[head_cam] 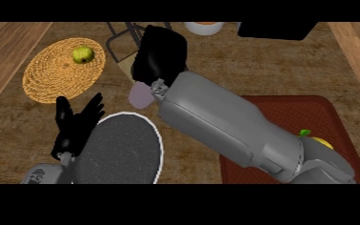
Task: Pick the eggplant from the tray and place it in the tiered shelf
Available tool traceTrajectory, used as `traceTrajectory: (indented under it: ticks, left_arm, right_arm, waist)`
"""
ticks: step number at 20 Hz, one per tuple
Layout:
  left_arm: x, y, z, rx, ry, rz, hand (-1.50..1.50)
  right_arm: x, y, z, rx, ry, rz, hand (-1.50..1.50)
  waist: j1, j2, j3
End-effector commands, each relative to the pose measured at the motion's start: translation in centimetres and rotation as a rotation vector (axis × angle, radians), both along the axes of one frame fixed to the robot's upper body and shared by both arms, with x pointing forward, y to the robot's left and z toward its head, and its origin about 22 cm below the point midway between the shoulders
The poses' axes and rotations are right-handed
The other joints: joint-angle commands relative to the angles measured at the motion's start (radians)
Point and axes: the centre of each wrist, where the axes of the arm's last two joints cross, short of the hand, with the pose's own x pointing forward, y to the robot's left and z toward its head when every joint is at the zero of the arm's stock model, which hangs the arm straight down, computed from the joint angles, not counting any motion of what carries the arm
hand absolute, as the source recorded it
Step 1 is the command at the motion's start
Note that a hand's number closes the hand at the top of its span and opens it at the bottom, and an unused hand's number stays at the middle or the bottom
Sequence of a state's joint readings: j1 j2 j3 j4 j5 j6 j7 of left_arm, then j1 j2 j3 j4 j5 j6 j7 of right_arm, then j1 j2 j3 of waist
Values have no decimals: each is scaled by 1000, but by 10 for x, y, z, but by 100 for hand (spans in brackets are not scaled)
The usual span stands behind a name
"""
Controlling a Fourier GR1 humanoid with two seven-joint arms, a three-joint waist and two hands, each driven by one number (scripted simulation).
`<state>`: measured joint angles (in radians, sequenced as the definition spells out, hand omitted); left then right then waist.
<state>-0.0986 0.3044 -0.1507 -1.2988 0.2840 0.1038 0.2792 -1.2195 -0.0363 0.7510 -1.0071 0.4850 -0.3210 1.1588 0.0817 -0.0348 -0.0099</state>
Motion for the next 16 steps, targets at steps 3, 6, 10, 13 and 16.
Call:
traceTrajectory:
  ticks: [3,6,10,13,16]
  left_arm:
    - [4,0,1,10,-6,3,0]
    - [0,1,-3,2,18,24,0]
    - [5,-4,-1,-12,-13,27,0]
    - [0,2,-6,25,0,33,0]
    - [2,7,-2,-5,2,52,0]
  right_arm:
    - [-9,38,68,80,-157,-243,150]
    - [-6,44,95,76,-215,-268,150]
    - [4,46,117,88,-251,-330,150]
    - [7,49,145,96,-281,-368,150]
    - [10,50,165,123,-316,-408,150]
  waist:
    - [0,1,-1]
    - [-7,-7,0]
    - [-13,6,0]
    - [-30,8,2]
    - [-37,11,3]
